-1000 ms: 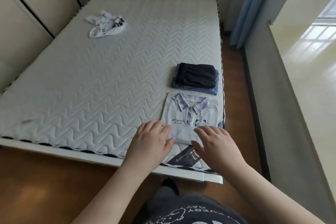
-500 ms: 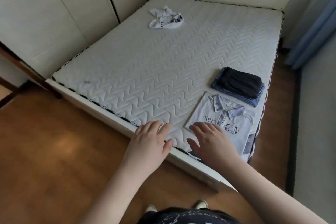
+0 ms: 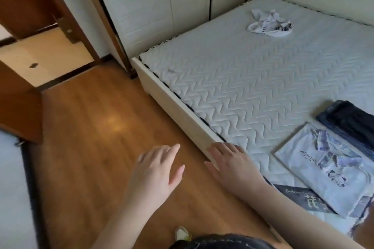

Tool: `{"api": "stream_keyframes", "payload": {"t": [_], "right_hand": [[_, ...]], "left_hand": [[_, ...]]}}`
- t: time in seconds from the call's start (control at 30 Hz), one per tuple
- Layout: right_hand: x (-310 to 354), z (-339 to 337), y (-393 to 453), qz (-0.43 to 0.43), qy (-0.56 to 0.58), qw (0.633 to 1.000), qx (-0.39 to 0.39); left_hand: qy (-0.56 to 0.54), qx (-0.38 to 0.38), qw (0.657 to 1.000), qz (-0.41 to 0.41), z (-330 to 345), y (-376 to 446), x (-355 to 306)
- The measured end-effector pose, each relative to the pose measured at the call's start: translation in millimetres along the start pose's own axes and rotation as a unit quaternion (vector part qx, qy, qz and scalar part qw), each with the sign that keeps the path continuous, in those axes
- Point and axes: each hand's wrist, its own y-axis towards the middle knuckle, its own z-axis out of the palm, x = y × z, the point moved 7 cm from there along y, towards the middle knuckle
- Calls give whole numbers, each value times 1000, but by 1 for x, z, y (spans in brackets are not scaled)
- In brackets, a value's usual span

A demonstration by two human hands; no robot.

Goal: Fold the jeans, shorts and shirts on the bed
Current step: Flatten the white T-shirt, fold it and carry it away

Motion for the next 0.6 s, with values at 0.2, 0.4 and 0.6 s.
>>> {"api": "stream_keyframes", "payload": {"t": [0.2, 0.4, 0.6], "right_hand": [[91, 26, 49, -81, 11, 996, 25], [142, 28, 89, -151, -2, 988, 13], [144, 38, 153, -168, -16, 985, 28]], "left_hand": [[52, 40, 994, -91, -7, -39, 99], [64, 60, 980, -181, 0, -45, 149], [45, 54, 978, -196, 9, -2, 184]]}}
